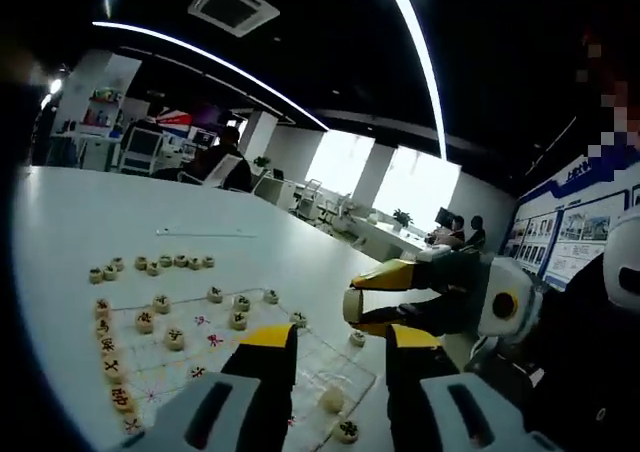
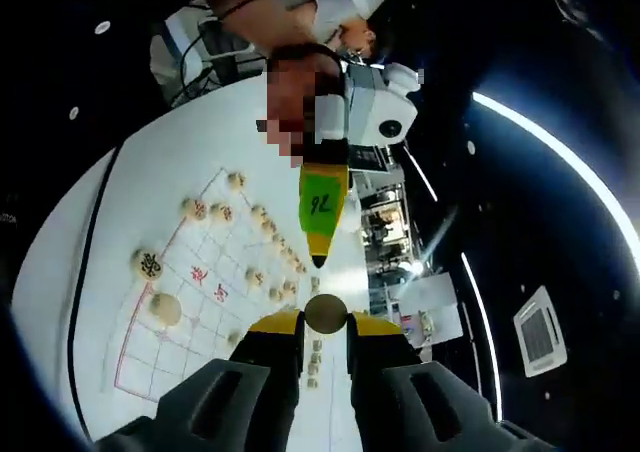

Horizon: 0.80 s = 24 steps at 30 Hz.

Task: Pick up the chess pieces one by one and place each piece onto its starting position on the chessboard, setting the pieces on their correct points until all the chess pieces are arranged in the starting layout

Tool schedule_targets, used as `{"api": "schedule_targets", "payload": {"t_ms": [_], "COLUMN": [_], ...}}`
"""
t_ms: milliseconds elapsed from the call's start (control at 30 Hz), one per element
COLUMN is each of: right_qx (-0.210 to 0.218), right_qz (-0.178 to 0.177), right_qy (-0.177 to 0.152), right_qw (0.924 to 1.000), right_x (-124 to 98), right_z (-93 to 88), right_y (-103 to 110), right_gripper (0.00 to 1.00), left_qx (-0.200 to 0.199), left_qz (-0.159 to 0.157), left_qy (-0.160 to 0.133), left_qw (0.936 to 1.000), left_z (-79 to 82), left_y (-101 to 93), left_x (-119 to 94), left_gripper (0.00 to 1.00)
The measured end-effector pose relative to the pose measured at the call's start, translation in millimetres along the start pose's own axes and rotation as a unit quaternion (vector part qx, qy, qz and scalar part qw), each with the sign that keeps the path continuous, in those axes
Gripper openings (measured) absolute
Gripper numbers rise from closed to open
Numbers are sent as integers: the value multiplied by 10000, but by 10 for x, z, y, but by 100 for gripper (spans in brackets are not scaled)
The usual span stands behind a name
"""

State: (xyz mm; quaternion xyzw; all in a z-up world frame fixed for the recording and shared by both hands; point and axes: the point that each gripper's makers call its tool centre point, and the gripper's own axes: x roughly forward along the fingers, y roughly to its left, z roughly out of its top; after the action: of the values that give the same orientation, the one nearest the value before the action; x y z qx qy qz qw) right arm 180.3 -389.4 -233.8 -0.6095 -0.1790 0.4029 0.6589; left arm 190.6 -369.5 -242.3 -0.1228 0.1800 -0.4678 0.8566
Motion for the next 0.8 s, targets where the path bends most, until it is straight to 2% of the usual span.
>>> {"api": "schedule_targets", "payload": {"t_ms": [367, 533, 600, 800], "right_qx": [-34, -71, -53, -121], "right_qz": [-5, -20, -29, 72], "right_qy": [-341, -377, -394, -420], "right_qw": [9994, 9993, 9992, 9990], "right_x": [22, 16, 2, -7], "right_z": [137, 136, 127, 95], "right_y": [-6, -7, -4, 33], "right_gripper": [18, 18, 18, 19], "left_qx": [-30, -65, -218, -245], "left_qz": [-158, -148, -209, -202], "left_qy": [-55, -99, -97, -68], "left_qw": [9999, 9998, 9995, 9995], "left_z": [18, 28, 29, 7], "left_y": [-136, -138, -150, -151], "left_x": [91, 95, 88, 80], "left_gripper": [23, 11, 11, 11]}}
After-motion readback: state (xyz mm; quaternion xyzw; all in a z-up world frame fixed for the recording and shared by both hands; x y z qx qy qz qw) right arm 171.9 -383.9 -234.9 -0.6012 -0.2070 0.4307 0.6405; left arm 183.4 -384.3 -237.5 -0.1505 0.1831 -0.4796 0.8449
